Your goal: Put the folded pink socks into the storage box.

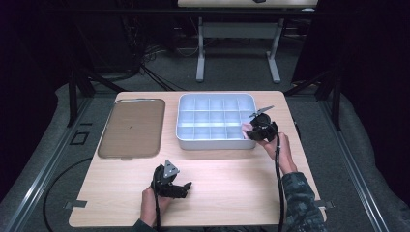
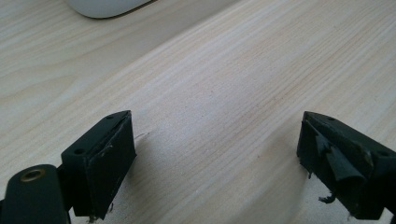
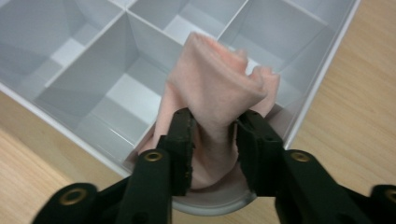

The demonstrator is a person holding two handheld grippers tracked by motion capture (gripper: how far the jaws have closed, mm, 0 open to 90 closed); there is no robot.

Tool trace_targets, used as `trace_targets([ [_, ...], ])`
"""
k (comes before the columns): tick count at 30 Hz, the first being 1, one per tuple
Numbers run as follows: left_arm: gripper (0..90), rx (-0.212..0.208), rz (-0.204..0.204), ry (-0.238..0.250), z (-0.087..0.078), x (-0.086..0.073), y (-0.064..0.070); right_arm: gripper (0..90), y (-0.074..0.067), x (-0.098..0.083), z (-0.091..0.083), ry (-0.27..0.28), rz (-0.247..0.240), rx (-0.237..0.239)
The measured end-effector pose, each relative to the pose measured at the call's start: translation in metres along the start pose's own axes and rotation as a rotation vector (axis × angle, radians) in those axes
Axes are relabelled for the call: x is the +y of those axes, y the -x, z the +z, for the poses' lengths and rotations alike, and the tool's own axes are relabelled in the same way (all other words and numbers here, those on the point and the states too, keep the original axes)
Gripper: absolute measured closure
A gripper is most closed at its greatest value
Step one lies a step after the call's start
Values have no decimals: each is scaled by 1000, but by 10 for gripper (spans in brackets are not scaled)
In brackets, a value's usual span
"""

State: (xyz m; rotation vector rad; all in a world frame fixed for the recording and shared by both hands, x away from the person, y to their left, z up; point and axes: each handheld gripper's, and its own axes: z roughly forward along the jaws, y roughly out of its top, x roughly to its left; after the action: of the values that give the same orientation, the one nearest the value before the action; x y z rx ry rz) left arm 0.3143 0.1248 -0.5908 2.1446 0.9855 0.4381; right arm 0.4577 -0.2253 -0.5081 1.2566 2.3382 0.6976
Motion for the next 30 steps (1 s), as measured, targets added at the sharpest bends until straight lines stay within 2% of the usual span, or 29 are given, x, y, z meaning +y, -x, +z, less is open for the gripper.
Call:
trace_targets([
  [6,112,0,1,1,0,0,0,509,1,-1,-15,70,33,28],
  [11,112,0,0,1,0,0,0,333,2,-4,-32,114,51,62],
  [16,116,-1,2,2,0,0,0,214,-3,-8,-52,156,45,75],
  [19,117,-1,3,2,0,0,0,156,-8,-12,-65,174,42,80],
  [22,117,-1,2,2,0,0,0,137,-15,-16,-79,195,36,91],
  [25,117,-1,2,2,0,0,0,72,-23,-22,-94,214,26,94],
  [30,117,1,4,2,0,0,0,42,-40,-37,-111,236,-22,72],
])
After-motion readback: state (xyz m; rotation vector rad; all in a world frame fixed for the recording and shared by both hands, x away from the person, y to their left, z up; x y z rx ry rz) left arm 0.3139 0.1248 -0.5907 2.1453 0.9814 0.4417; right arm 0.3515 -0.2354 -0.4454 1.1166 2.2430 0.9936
